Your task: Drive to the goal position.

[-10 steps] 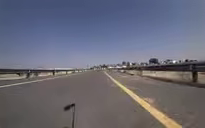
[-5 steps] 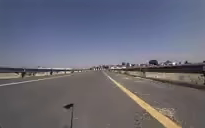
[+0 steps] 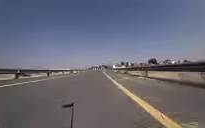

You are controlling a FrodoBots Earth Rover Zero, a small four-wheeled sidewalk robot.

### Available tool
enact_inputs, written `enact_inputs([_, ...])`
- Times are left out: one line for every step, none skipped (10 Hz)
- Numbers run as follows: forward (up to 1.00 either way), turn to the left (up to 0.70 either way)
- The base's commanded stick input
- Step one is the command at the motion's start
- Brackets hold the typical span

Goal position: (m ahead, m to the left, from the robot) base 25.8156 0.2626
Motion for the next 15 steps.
enact_inputs([1.0,0.0])
enact_inputs([1.0,0.0])
enact_inputs([1.0,0.0])
enact_inputs([1.0,0.0])
enact_inputs([1.0,0.0])
enact_inputs([1.0,0.0])
enact_inputs([1.0,0.0])
enact_inputs([1.0,0.0])
enact_inputs([1.0,0.0])
enact_inputs([1.0,0.0])
enact_inputs([1.0,0.0])
enact_inputs([1.0,0.0])
enact_inputs([1.0,0.0])
enact_inputs([1.0,0.0])
enact_inputs([1.0,0.0])
